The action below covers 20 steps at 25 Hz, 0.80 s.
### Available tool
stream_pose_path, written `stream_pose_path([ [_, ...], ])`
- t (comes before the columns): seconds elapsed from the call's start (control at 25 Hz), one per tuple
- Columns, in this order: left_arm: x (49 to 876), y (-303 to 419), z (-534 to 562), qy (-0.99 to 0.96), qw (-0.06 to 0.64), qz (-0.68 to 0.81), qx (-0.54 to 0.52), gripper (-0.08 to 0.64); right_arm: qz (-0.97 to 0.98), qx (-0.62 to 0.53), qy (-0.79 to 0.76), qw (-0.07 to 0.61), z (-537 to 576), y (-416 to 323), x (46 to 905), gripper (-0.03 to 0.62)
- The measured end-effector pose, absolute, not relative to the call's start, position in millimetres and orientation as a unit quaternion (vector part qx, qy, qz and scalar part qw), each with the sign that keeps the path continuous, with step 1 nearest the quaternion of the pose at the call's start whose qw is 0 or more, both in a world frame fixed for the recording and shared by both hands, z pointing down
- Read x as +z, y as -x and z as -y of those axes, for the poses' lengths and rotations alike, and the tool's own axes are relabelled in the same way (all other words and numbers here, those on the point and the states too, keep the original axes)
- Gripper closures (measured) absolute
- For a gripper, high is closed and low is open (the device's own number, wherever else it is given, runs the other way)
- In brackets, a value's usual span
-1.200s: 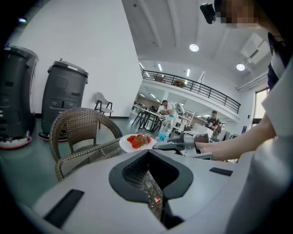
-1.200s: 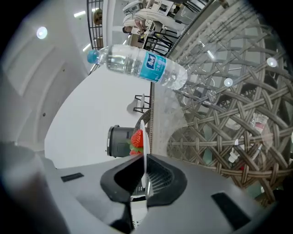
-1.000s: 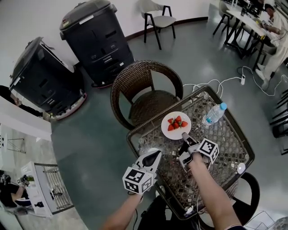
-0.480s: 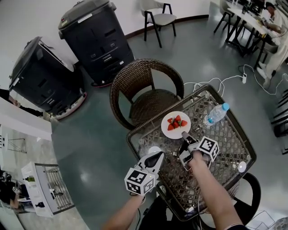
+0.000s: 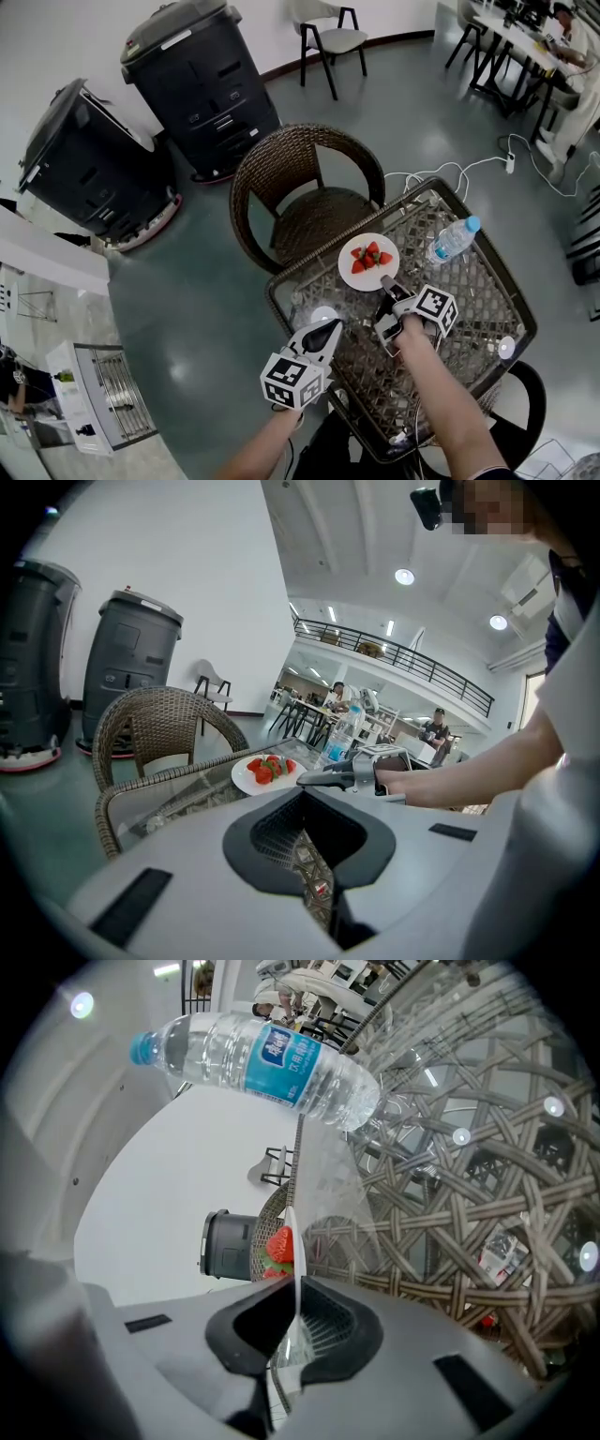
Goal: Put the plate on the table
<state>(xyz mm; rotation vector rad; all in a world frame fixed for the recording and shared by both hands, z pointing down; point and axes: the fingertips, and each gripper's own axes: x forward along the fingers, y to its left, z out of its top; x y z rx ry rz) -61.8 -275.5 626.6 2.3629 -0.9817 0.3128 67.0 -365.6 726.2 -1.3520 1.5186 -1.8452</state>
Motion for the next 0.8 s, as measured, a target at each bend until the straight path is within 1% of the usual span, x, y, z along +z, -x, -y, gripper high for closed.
stream_pose_path([
  [0.28,627,63,272,-0.88,0.283,0.363,0.118,0.554,-0.546,-0.639,0.523,0.141,368,-70,731,0.572],
  [0.44,629,62,268,-0.88,0.286,0.361,0.121,0.554,-0.552,-0.608,0.566,0.079,369,-73,735,0.569],
  [0.64,629,63,265,-0.879,0.29,0.359,0.122,0.554,-0.552,-0.565,0.612,-0.02,368,-77,738,0.537],
  [0.8,630,64,262,-0.878,0.291,0.358,0.123,0.554,-0.551,-0.544,0.63,-0.057,368,-77,740,0.528],
])
